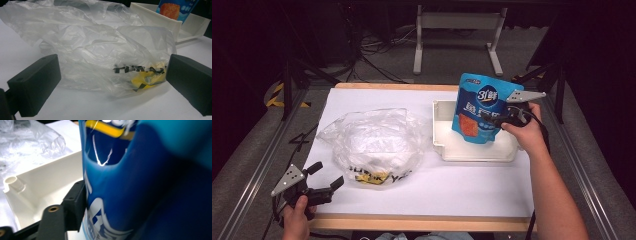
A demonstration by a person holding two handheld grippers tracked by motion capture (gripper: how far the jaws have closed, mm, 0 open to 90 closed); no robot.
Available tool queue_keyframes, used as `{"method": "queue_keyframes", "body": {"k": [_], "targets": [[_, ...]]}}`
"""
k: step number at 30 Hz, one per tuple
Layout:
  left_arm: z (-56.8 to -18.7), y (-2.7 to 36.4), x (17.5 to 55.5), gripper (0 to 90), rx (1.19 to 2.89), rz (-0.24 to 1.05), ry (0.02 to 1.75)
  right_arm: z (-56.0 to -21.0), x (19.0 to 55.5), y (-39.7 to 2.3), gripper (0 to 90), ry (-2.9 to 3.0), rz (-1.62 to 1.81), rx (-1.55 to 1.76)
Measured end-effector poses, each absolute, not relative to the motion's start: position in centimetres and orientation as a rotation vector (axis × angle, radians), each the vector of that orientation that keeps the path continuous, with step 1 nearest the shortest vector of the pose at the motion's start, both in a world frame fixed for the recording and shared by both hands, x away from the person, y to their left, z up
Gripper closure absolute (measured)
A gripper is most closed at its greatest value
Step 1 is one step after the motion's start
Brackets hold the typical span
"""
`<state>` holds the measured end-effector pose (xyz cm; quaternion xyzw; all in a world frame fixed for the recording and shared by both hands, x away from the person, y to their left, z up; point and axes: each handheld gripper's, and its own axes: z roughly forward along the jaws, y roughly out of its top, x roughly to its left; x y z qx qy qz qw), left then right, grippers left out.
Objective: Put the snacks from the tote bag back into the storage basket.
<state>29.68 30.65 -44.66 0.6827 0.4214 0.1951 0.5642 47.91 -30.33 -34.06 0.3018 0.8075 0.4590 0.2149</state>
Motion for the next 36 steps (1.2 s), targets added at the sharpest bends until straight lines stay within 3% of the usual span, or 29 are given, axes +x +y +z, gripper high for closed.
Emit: {"method": "queue_keyframes", "body": {"k": [13, 36], "targets": [[-44.7, 30.6, 29.8, 0.5, 1.607, 0.455, 0.986, -32.0, 45.5, -30.8, 27.1, 2.108, 1.334, 0.908], [-44.5, 30.2, 29.8, 0.5, 1.629, 0.468, 0.97, -28.7, 38.8, -32.2, 23.1, 2.002, 1.249, 0.959]]}}
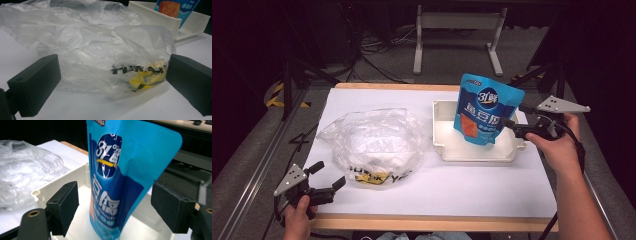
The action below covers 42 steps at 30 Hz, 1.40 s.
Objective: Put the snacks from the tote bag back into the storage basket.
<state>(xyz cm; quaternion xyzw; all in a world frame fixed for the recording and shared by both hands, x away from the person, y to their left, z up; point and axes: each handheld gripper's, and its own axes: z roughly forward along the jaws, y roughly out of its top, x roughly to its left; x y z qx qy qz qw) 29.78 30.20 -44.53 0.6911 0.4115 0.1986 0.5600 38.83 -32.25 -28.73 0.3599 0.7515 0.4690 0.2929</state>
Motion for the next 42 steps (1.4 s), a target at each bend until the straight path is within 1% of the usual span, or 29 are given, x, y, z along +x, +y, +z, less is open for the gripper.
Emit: {"method": "queue_keyframes", "body": {"k": [4, 5, 7, 16, 25, 28, 38, 42], "targets": [[-44.5, 30.2, 29.8, 0.5, 1.63, 0.469, 0.969, -28.6, 37.7, -32.4, 23.6, 1.997, 1.252, 0.968], [-44.5, 30.1, 29.8, 0.5, 1.629, 0.469, 0.969, -28.5, 37.0, -32.5, 23.5, 1.994, 1.249, 0.96], [-44.5, 30.1, 29.8, 0.5, 1.628, 0.47, 0.97, -28.5, 37.0, -32.5, 23.5, 1.994, 1.249, 0.96], [-44.4, 30.1, 29.8, 0.5, 1.641, 0.466, 0.964, -29.1, 34.0, -30.5, 22.9, 2.058, 1.357, 0.865], [-44.4, 29.9, 29.7, 0.5, 1.638, 0.471, 0.951, -30.3, 32.5, -28.3, 22.9, 2.111, 1.453, 0.752], [-44.3, 29.8, 29.6, 0.5, 1.646, 0.474, 0.94, -31.0, 32.2, -27.8, 21.4, 2.126, 1.467, 0.74], [-44.2, 29.7, 29.5, 0.5, 1.66, 0.476, 0.927, -34.2, 32.6, -26.7, 20.4, 2.163, 1.504, 0.767], [-44.2, 29.6, 29.6, 0.5, 1.652, 0.476, 0.915, -36.6, 33.1, -26.3, 20.4, 2.167, 1.507, 0.803]]}}
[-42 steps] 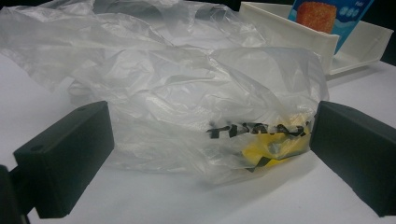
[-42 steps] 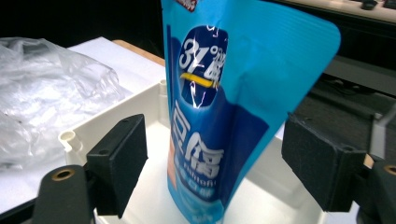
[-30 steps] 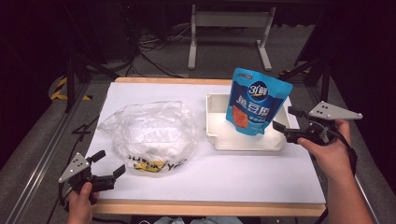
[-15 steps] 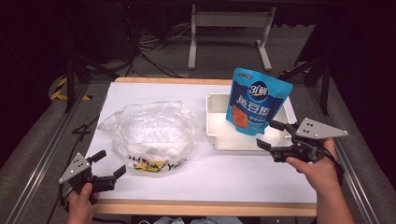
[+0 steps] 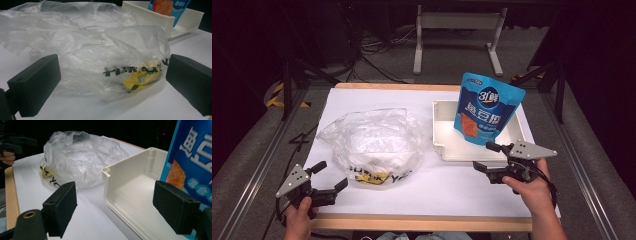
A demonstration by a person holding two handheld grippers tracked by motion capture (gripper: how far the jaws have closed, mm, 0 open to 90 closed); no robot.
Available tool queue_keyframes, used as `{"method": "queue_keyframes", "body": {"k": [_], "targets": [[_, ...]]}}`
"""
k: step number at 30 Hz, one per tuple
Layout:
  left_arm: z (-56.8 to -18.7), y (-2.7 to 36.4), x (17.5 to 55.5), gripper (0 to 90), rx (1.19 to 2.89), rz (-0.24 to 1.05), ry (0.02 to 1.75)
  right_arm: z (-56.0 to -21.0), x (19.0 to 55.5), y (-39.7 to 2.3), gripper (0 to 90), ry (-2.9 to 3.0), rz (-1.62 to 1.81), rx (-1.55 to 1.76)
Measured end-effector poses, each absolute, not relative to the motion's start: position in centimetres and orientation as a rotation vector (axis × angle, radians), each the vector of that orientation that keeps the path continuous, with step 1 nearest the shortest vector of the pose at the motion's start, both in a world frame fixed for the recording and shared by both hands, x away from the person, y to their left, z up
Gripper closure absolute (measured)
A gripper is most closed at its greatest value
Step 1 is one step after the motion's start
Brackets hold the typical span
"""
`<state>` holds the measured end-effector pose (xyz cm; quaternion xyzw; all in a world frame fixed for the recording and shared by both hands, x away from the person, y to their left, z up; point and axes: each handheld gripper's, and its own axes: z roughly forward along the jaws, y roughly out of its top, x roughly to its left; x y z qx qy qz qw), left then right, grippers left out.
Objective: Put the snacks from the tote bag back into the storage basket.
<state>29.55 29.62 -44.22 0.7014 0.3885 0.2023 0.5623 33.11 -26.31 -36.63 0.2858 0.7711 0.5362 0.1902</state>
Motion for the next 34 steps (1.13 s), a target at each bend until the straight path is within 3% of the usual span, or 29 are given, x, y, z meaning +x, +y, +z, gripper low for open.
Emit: {"method": "queue_keyframes", "body": {"k": [17, 34], "targets": [[-44.5, 29.5, 29.7, 0.5, 1.678, 0.456, 0.866, -43.2, 34.4, -25.1, 20.4, 2.22, 1.465, 0.787], [-44.8, 29.1, 30.0, 0.5, 1.721, 0.451, 0.839, -44.4, 34.4, -24.2, 18.5, 2.272, 1.372, 0.814]]}}
